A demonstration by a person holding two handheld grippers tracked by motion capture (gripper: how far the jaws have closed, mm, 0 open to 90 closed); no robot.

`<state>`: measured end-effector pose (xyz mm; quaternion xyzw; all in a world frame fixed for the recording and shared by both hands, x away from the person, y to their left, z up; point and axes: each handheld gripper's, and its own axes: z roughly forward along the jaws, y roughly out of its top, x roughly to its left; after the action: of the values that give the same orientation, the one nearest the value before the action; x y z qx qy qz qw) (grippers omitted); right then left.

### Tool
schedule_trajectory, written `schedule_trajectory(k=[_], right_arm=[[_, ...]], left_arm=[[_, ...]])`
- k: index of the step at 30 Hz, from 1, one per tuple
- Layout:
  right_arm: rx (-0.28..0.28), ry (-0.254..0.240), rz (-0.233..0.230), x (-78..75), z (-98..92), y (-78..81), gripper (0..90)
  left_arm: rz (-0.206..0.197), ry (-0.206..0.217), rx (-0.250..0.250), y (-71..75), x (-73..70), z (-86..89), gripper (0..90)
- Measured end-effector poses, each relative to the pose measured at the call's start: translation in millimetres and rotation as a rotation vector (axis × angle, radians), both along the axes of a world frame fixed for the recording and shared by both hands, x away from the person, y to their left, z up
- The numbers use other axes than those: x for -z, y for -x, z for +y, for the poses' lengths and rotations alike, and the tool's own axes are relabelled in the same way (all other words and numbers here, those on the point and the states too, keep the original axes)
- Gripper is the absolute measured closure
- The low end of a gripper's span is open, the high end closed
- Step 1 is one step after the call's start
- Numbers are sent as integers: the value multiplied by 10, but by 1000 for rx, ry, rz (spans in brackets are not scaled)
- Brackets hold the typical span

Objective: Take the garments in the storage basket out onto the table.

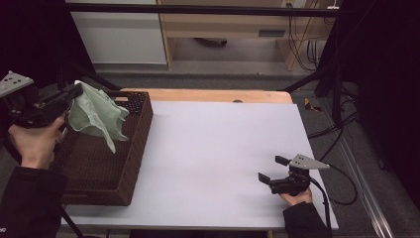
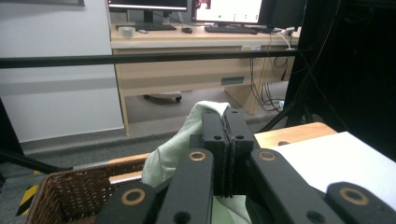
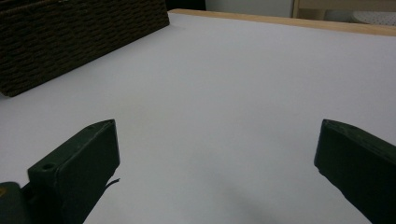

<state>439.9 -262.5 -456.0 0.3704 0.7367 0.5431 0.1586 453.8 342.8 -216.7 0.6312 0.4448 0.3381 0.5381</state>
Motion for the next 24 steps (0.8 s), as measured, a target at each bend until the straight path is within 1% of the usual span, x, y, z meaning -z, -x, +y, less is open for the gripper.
schedule_trajectory(k=[9, 11, 16, 20, 24], right_arm=[[0, -1, 1, -4, -2, 3, 5], [-1, -2, 1, -3, -2, 2, 6], [-1, -1, 1, -4, -1, 2, 5], [-2, 0, 1, -3, 0, 1, 5], [-1, -1, 0, -6, -1, 4, 5]], left_arm=[[-47, 6, 18, 116, -177, -36, 888], [-52, 1, 21, 133, -205, -45, 888], [-62, 12, 36, 168, -249, -76, 888], [-67, 4, 52, 198, -283, -137, 888], [-88, 6, 78, 251, -346, -215, 888]])
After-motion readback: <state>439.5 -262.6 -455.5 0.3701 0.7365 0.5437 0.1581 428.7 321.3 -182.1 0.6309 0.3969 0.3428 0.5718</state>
